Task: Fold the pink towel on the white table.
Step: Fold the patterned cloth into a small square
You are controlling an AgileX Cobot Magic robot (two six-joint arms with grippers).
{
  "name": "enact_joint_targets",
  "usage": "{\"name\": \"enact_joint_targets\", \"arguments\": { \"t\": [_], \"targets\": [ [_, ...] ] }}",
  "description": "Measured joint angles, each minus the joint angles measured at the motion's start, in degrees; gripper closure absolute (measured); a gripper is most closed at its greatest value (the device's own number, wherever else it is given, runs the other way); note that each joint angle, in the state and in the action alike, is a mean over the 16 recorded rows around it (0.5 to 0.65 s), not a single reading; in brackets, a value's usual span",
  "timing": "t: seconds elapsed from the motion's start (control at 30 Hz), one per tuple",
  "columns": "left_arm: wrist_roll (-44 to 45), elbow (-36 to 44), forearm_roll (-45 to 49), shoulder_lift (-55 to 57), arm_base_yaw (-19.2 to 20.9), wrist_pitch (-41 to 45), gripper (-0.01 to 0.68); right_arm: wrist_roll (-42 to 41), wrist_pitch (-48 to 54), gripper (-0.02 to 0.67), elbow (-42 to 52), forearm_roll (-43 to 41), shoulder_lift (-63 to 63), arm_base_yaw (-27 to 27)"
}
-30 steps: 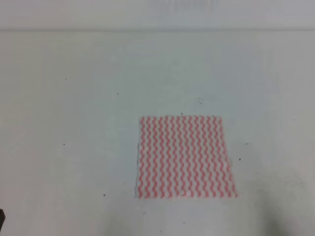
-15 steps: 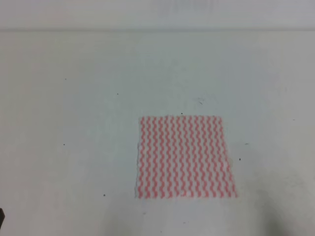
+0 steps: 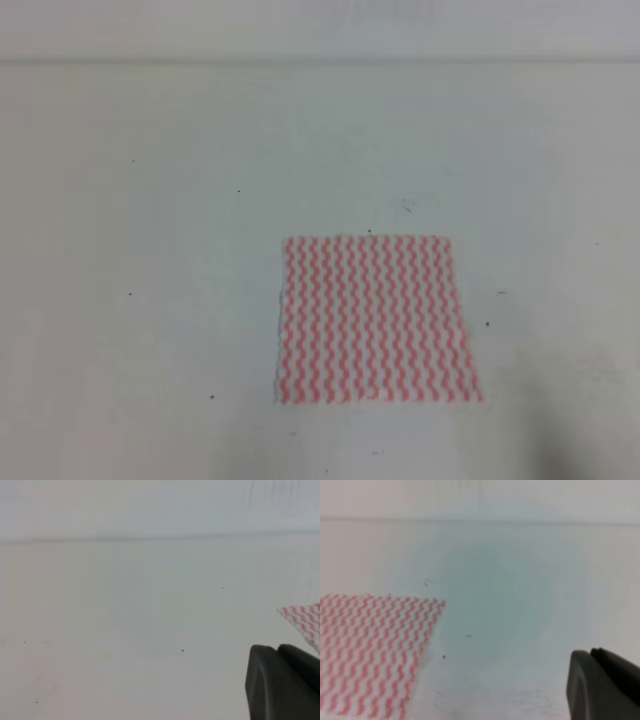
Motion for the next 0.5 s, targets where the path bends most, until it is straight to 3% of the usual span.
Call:
{"name": "enact_joint_targets", "arguments": {
  "t": [0.5],
  "targets": [
    [-2.2, 0.1, -12.6, -0.1, 0.0, -7.6, 0.677, 0.0, -7.7, 0.67, 0.3, 31.9, -0.1, 0.0]
  ]
}}
